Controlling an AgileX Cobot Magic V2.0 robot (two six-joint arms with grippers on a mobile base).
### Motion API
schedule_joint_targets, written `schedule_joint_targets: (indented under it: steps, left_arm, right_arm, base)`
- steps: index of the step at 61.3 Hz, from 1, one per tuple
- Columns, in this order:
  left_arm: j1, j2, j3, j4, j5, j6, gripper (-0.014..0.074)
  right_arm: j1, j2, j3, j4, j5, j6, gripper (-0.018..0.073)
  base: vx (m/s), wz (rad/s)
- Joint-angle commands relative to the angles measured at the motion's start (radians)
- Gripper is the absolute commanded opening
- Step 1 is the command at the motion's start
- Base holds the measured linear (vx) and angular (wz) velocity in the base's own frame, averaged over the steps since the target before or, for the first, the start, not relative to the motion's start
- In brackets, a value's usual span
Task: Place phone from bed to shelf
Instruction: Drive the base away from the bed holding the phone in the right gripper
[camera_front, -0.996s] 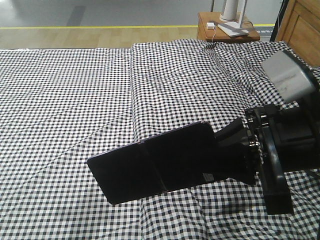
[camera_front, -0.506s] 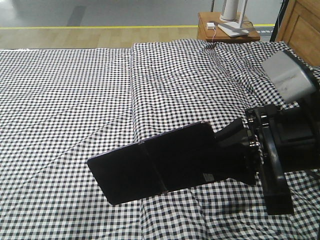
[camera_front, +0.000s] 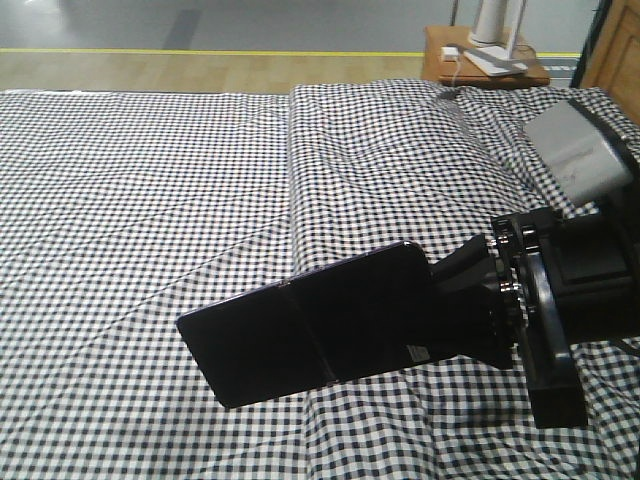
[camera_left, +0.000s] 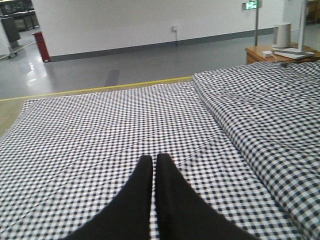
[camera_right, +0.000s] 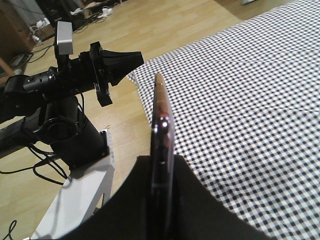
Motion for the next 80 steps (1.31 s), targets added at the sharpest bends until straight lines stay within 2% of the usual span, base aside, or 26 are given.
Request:
schedule_joint_targets:
  steps: [1, 80]
  left_arm:
    - [-0.007, -0.004, -0.023, -0.009, -0.073, -0.006, 0.0001]
    - [-0.007, -0.004, -0.023, -0.009, -0.073, -0.006, 0.0001]
  right_arm:
    - [-0.001, -0.021, -0.026, 0.084, 0.072, -0.006, -0.0003]
    - [-0.001, -0.021, -0.026, 0.085, 0.072, -0.009, -0.0003]
  base:
    - [-0.07, 0.26]
    - [-0.10, 0.36]
